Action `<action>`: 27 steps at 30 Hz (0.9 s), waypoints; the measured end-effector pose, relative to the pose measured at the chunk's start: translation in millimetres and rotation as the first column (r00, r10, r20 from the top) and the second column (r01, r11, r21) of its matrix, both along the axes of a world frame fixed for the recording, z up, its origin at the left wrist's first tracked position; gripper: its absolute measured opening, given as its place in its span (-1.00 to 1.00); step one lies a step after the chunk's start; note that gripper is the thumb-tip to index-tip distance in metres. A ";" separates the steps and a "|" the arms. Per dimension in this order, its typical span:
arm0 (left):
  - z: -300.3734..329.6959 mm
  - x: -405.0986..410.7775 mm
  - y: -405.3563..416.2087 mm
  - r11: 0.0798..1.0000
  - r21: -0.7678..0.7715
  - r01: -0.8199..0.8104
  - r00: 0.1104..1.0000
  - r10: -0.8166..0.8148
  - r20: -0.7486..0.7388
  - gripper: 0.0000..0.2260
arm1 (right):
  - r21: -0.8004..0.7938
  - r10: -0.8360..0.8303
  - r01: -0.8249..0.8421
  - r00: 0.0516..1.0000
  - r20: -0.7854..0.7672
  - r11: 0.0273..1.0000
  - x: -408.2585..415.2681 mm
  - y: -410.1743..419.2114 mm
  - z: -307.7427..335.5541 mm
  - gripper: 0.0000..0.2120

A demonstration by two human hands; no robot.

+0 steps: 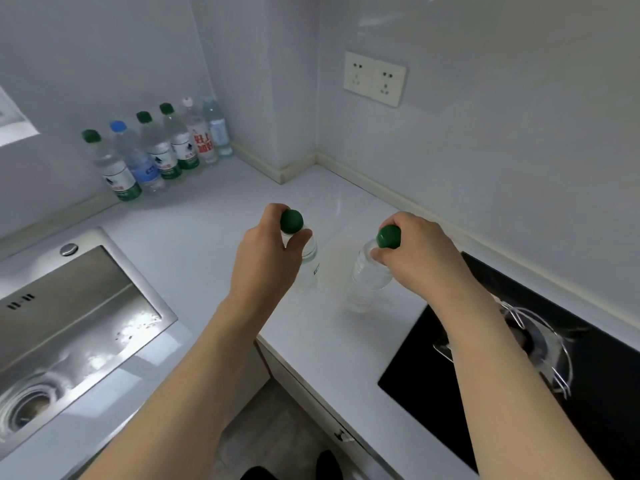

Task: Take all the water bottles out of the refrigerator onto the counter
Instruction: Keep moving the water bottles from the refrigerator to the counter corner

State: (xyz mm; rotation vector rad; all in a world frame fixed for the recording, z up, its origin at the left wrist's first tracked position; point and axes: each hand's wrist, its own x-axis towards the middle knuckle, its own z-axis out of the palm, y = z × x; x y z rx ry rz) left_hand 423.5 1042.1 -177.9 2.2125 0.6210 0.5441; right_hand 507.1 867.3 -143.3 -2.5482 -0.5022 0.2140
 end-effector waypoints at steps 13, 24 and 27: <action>-13.3 39.6 164.7 1.000 0.000 -0.031 0.999 0.031 -0.024 -0.73 | 0.007 0.028 -0.028 0.999 -0.019 1.000 44.9 174.2 -7.6 -0.80; -24.5 67.1 302.7 0.998 -0.013 -0.062 0.998 0.062 -0.029 -0.74 | 0.010 0.049 -0.049 0.999 -0.014 0.999 79.8 321.8 -22.5 -0.81; -31.7 74.5 334.8 0.997 -0.005 -0.071 0.996 0.070 -0.051 -0.73 | 0.019 0.049 -0.049 0.999 -0.016 0.999 93.0 355.4 -27.8 -0.82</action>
